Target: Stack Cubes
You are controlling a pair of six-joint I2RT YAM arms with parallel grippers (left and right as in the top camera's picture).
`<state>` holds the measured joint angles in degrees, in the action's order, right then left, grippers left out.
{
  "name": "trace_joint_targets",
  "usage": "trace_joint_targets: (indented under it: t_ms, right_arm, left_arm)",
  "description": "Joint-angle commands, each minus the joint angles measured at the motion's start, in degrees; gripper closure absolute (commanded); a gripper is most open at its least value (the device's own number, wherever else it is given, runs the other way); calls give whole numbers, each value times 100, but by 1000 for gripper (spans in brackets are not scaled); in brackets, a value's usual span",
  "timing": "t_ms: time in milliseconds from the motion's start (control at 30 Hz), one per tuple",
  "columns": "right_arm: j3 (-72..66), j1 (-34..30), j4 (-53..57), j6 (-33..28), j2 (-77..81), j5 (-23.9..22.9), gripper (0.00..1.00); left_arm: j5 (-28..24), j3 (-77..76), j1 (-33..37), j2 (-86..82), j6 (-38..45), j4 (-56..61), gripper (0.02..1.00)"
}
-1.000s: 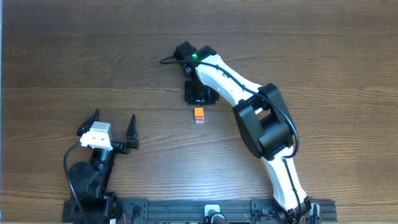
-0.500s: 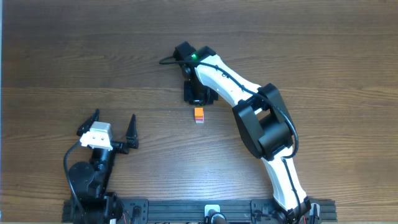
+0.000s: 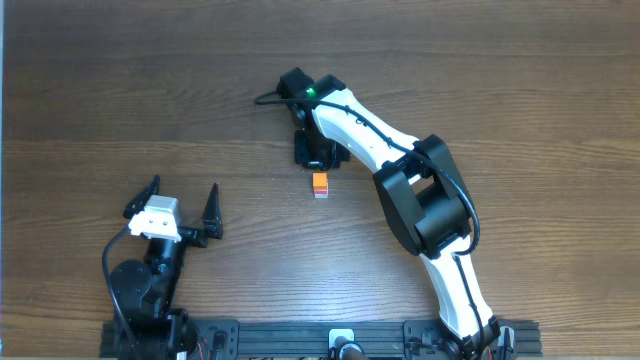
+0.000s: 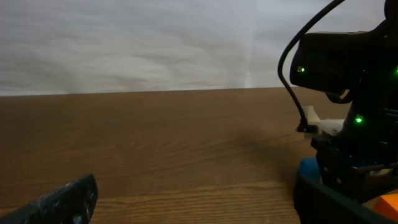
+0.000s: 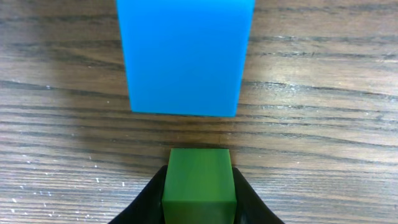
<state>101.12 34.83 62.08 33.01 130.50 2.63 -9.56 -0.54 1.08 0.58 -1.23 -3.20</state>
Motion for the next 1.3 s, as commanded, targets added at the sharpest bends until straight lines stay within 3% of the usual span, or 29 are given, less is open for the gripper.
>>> trace_joint_targets:
  t_ms: [33, 1300]
  right_arm:
    - [-55, 52, -17, 42, 13, -55, 779]
    - [573, 26, 376, -35, 13, -232, 851]
  left_arm:
    - [20, 20, -24, -42, 83, -24, 20]
    - [20, 20, -24, -42, 83, -24, 20]
